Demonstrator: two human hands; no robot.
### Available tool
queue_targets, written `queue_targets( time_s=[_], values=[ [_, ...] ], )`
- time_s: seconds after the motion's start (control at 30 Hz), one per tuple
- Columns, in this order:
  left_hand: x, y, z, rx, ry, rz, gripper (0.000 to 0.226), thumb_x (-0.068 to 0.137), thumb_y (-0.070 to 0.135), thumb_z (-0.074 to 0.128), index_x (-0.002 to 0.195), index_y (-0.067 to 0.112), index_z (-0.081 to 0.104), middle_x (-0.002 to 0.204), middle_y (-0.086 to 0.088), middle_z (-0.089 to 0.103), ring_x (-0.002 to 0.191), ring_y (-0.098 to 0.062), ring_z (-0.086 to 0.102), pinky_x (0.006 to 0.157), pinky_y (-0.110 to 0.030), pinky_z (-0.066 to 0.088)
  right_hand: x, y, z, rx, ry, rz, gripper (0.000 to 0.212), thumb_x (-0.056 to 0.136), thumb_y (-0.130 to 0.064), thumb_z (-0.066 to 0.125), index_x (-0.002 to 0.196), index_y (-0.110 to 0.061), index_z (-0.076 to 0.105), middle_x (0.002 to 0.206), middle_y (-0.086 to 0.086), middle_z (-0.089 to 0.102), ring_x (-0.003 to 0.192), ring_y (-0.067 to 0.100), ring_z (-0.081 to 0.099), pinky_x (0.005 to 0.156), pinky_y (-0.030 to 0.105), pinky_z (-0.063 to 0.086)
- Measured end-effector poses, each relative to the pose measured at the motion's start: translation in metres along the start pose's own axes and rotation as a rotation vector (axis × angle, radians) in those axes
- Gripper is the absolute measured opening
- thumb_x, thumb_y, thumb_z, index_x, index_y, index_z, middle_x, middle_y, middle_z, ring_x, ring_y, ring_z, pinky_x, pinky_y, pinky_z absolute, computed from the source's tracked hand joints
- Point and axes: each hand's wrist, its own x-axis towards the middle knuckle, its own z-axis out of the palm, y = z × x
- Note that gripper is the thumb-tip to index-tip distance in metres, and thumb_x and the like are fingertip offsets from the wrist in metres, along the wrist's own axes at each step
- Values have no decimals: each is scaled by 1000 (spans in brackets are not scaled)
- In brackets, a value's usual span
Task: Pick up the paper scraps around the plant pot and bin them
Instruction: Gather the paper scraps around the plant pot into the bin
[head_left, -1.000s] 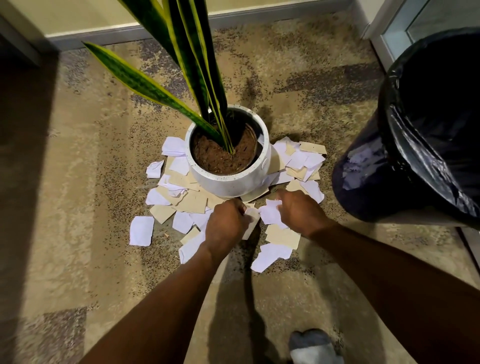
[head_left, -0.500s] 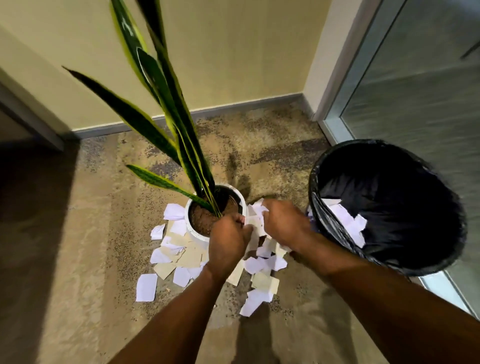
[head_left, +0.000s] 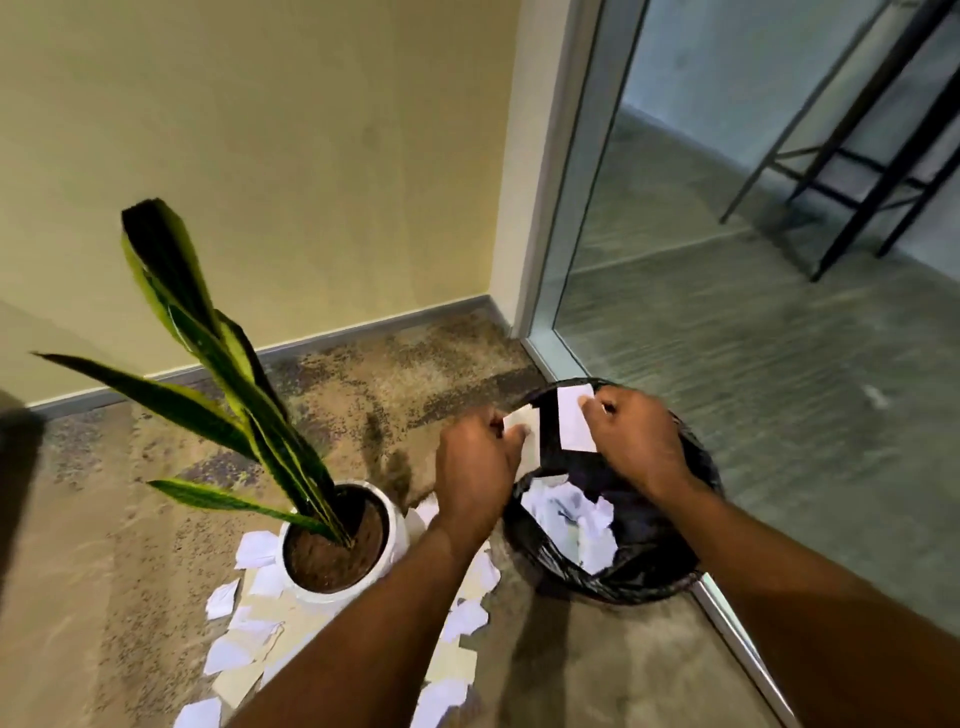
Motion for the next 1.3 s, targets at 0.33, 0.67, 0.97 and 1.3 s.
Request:
queue_targets(
  time_s=[0.33, 0.67, 0.97, 1.3],
  values=[
    [-22, -3, 53, -103, -150, 113, 39, 89, 41, 62, 92, 2, 66, 86, -17, 71, 81, -31, 67, 73, -40, 52, -27, 56, 20, 34, -3, 28, 36, 86, -47, 53, 68, -17, 56, 74, 2, 61, 72, 22, 58, 62, 30, 41],
    [-39, -84, 1, 34, -35, 135, 19, 90, 24, 51, 96, 20, 69, 91, 0, 72, 82, -19, 65, 70, -36, 50, -59, -49, 83, 161, -184, -416, 13, 82, -24, 54, 78, -12, 59, 83, 4, 57, 78, 23, 56, 68, 35, 46],
    [-114, -238, -32, 222, -72, -200, 31, 84, 18, 67, 114, 12, 68, 114, -7, 70, 102, -24, 66, 90, -36, 52, -125, -51, 213, -79, -669, -313, 13, 82, -15, 57, 85, -11, 68, 88, 13, 70, 84, 31, 63, 68, 31, 45],
    [-130, -323, 20, 464, -318, -365, 67, 80, 41, 71, 136, 15, 46, 135, -10, 52, 118, -28, 52, 93, -38, 48, -165, -4, 308, -286, -835, -424, 57, 75, -36, 73, 125, -18, 51, 128, 8, 50, 110, 27, 58, 88, 35, 50]
  ],
)
